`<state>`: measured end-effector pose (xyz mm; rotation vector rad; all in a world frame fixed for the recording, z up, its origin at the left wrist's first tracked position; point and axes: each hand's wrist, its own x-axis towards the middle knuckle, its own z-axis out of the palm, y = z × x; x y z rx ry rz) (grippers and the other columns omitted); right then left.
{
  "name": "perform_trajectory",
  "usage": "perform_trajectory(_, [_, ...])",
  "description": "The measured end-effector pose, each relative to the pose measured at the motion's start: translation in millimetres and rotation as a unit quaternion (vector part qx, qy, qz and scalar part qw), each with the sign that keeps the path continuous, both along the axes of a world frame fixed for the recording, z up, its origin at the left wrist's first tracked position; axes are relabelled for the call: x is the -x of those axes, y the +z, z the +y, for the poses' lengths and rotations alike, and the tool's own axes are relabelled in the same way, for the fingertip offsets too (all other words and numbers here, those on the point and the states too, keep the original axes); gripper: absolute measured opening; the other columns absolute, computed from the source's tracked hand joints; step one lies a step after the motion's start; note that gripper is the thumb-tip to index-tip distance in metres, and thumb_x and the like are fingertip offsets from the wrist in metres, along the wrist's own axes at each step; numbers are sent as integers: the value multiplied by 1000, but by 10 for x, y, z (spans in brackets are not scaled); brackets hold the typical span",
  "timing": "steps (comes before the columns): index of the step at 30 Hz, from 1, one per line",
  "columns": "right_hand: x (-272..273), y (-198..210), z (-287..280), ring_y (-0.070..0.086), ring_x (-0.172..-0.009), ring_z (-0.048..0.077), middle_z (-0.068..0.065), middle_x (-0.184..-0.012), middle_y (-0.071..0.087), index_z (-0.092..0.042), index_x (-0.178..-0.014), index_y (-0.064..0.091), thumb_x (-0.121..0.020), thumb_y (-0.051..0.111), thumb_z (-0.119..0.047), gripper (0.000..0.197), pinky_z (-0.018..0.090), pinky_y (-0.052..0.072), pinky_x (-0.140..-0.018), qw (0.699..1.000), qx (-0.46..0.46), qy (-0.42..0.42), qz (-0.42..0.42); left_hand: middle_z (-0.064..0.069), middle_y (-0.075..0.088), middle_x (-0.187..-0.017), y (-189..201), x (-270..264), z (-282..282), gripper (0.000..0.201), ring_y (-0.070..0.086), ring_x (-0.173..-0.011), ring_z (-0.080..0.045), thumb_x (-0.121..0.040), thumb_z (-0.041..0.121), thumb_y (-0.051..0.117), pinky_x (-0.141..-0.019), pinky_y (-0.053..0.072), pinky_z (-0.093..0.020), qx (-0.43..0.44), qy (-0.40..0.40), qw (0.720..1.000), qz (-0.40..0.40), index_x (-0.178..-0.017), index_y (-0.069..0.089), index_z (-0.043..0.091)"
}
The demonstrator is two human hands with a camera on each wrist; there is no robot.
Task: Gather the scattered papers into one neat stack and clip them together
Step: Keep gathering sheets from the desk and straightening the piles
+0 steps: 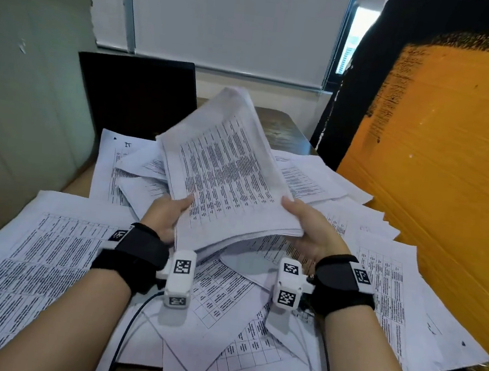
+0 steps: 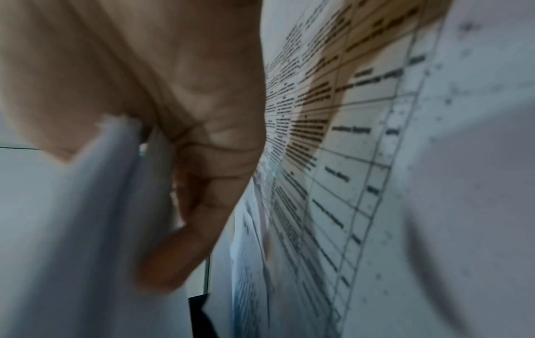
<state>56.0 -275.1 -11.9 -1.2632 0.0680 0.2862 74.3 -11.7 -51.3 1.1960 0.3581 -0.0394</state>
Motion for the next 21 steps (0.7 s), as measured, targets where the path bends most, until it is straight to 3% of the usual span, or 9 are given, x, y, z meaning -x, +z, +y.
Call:
perform_trajectory(2, [-20,-4,12,70,-91,25,17,-114,67,-4,-130,51,-99,51,-31,41,33,61,-70,997,-36,-62,32,-18,63,-115,12,-24,45,47,67,-76,-25,-95,7,55,-56,58,-35,30,30,999,-2,-138,40,-2])
perform_trajectory(4, [-75,-83,-20,64,-103,33,25,-124,53,-7,-139,42,-97,54,-36,53,38,58,-83,992,-37,-114,47,-14,64,-112,16,-24,96,45,64,-76,-20,-96,15,54,-58,57,-27,79,61,995,3,-137,42,-1])
perform_trajectory(6, [-109,-154,-32,53,-119,38,26,-135,41,-14,-146,35,-97,55,-35,57,46,48,-102,989,-79,-116,50,-5,64,-87,13,-14,152,40,60,-60,-9,-96,21,52,-44,49,-15,92,65,994,-14,-132,50,2])
perform_trajectory(9, [-87,-183,83,43,-133,33,19,-144,40,-14,-135,44,-101,49,-30,38,45,35,-113,987,-141,-61,41,-9,63,-73,23,27,163,28,46,-34,-4,-96,17,40,-34,32,-12,185,36,981,-46,-117,50,2])
perform_trajectory(12, [-106,-233,164,49,-126,25,10,-137,50,-6,-130,49,-101,50,-26,35,40,43,-104,990,-125,-54,33,-11,70,-66,-25,9,158,34,47,-33,-5,-81,24,60,-33,33,-12,234,6,967,-99,-106,51,3])
perform_trajectory(14, [-101,-197,142,51,-121,23,9,-128,55,-3,-124,53,-100,50,-24,32,41,42,-105,992,-109,-53,28,-12,72,-70,-101,-59,180,69,50,-35,-5,-46,29,83,-32,36,-13,235,0,965,-114,-103,53,4])
perform_trajectory(16, [-86,-130,33,53,-117,20,7,-126,60,-4,-125,55,-98,50,-26,34,41,46,-100,988,-131,-75,8,-17,72,-73,-126,-52,185,78,51,-35,-8,-37,31,78,-32,36,-12,257,6,958,-128,-107,53,4])
perform_trajectory(20, [-20,-33,-183,58,-73,17,5,-82,62,-9,-84,60,-96,51,-33,28,28,49,-63,948,-115,-298,8,-14,73,-72,-155,-71,177,88,53,-37,-7,-25,34,91,-34,35,-10,266,-45,951,-148,-100,55,4])
perform_trajectory(21, [-5,-35,-197,57,-66,16,4,-78,58,-10,-87,58,-94,54,-36,27,29,50,-60,939,-71,-336,16,-16,74,-79,-159,-65,202,89,58,-44,-8,-29,33,95,-38,40,-11,260,-73,952,-146,-102,56,2])
